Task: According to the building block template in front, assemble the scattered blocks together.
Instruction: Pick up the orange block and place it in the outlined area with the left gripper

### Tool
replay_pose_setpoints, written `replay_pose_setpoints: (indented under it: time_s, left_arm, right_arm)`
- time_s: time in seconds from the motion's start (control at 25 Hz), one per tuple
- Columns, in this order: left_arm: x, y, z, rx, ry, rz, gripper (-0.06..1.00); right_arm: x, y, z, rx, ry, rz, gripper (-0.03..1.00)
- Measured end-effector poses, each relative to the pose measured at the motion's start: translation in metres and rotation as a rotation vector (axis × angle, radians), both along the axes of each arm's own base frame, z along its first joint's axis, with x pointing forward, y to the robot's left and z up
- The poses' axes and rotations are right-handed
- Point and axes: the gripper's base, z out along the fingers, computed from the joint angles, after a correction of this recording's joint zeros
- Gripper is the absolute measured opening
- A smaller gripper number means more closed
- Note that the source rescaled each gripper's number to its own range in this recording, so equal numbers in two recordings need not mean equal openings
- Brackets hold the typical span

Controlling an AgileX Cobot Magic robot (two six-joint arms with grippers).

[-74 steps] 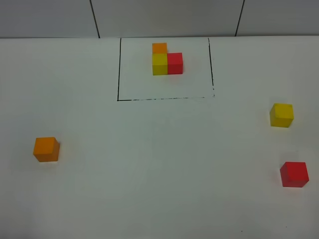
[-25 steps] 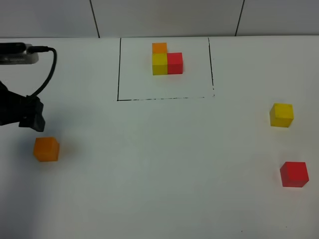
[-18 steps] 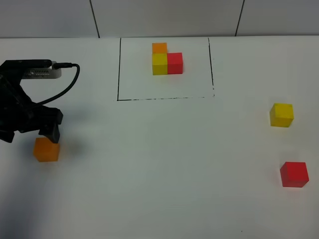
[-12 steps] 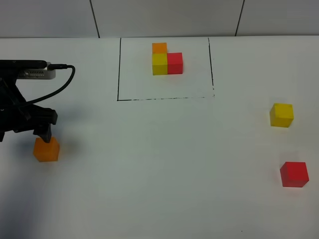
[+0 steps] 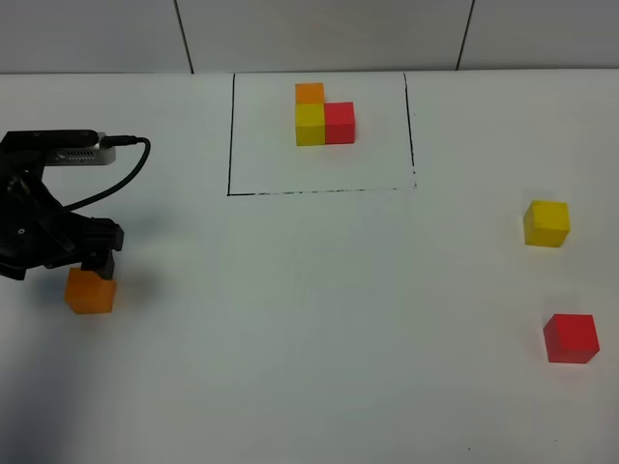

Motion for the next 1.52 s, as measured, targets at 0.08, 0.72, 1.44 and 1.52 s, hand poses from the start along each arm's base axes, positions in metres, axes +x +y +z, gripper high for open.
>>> replay_pose_setpoints:
  time_s: [0.08, 0.72, 1.44, 1.52]
  left_arm:
    - [0.003, 0.0, -0.005, 0.0, -0.002, 0.001, 0.99]
    - [0.013, -0.002, -0.052, 0.005, 0.091, 0.03, 0.88]
    - [0.011, -0.001, -0.059, 0.009, 0.087, 0.028, 0.2]
    - [0.01, -0.002, -0.059, 0.006, 0.091, 0.032, 0.0]
  right_arm:
    - [0.0, 0.0, 0.0, 0.0, 0.0, 0.0, 0.78]
    - [0.0, 0.0, 0.0, 0.0, 0.0, 0.0, 0.78]
    - [0.0, 0.0, 0.0, -0.001, 0.0, 0.001, 0.78]
    - [0.0, 0.0, 0.0, -0.001, 0.0, 0.001, 0.78]
